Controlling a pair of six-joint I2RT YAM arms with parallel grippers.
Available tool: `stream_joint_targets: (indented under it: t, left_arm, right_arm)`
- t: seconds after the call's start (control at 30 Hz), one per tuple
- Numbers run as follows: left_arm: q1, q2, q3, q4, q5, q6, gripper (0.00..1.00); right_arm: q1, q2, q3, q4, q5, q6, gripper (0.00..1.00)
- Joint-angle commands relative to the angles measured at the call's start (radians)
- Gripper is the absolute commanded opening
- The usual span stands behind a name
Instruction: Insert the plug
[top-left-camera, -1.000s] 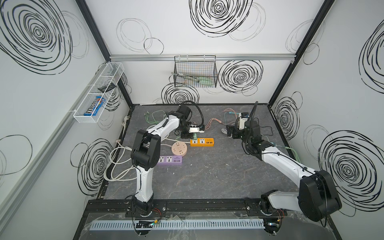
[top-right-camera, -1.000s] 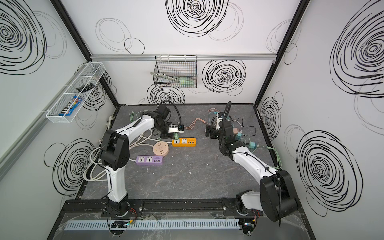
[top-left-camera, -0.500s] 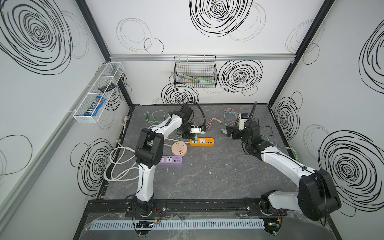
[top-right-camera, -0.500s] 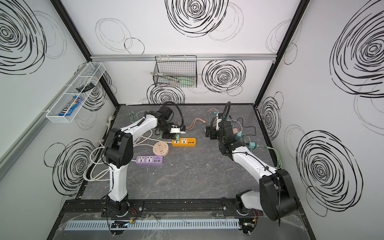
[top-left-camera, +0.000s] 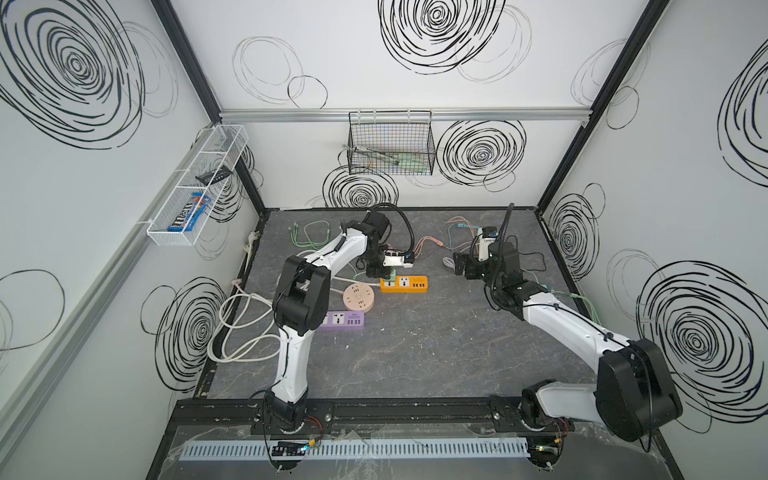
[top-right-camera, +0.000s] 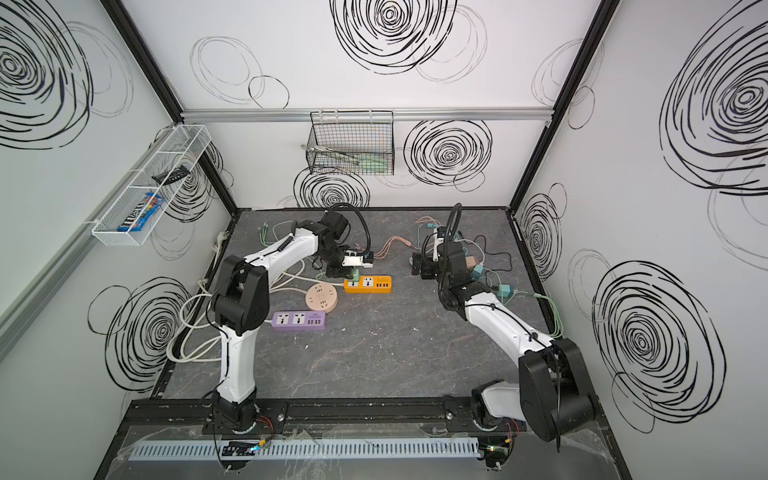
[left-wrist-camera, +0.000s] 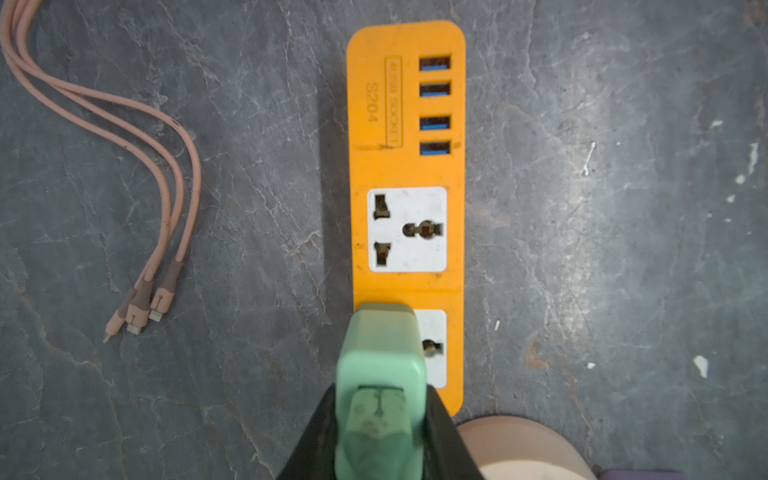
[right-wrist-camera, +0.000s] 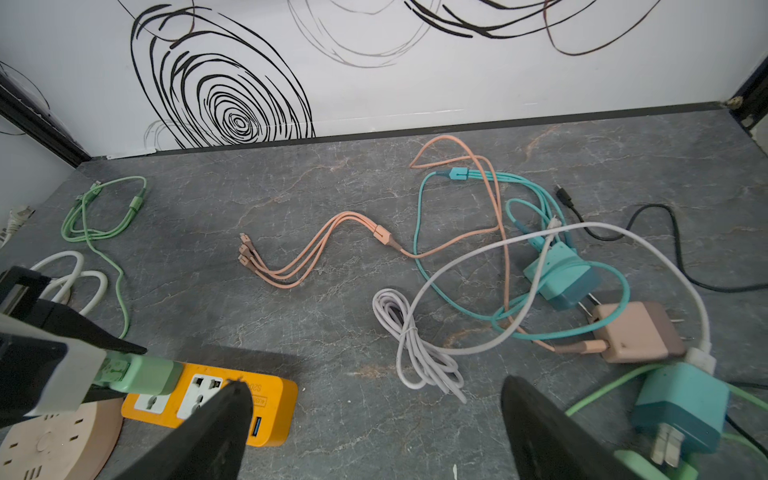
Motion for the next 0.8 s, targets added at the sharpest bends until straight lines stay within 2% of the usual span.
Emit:
stream_joint_targets:
  t: [0.0, 0.03, 0.07, 0.1, 0.2, 0.3, 0.4, 0.47, 0.57, 0.77]
  left_arm:
    - [0.019, 0.046, -0.019, 0.019, 0.053, 0.007, 0.32]
    - [0.031, 0.024, -0.014, 0.032, 0.1, 0.002, 0.39]
    - [0.042, 0.003, -0.014, 0.045, 0.139, 0.001, 0.53]
    - [0.054, -0.024, -0.019, 0.065, 0.185, 0.006, 0.98]
    - [0.086, -0.117, -0.064, 0.139, 0.323, 0.009, 0.96]
    - [0.114, -0.204, -0.127, 0.213, 0.452, -0.01, 0.96]
    - [0.14, -0.272, -0.189, 0.29, 0.556, -0.072, 0.96]
    - [0.156, -0.315, -0.228, 0.372, 0.597, -0.158, 0.96]
    - [0.157, -0.384, -0.28, 0.559, 0.553, -0.315, 0.96]
    - [0.162, -0.547, -0.472, 1.207, 0.346, -0.886, 0.96]
  right_arm:
    - [-0.004, 0.013, 0.028, -0.014, 0.006, 0.008, 0.97]
    - [-0.008, 0.012, 0.028, -0.018, 0.007, 0.01, 0.97]
    - [-0.012, 0.011, 0.03, -0.02, 0.004, 0.013, 0.97]
    - [-0.018, 0.007, 0.029, -0.019, -0.005, 0.017, 0.97]
    - [-0.038, -0.003, 0.02, -0.012, -0.017, 0.031, 0.97]
    - [-0.051, -0.009, 0.009, -0.018, 0.061, 0.093, 0.97]
    - [-0.082, -0.012, 0.001, -0.023, 0.06, 0.14, 0.97]
    - [-0.1, -0.015, -0.007, -0.029, 0.045, 0.16, 0.97]
    - [-0.14, -0.021, -0.02, -0.052, 0.06, 0.203, 0.97]
    - [-0.263, -0.03, -0.054, -0.163, 0.019, 0.248, 0.98]
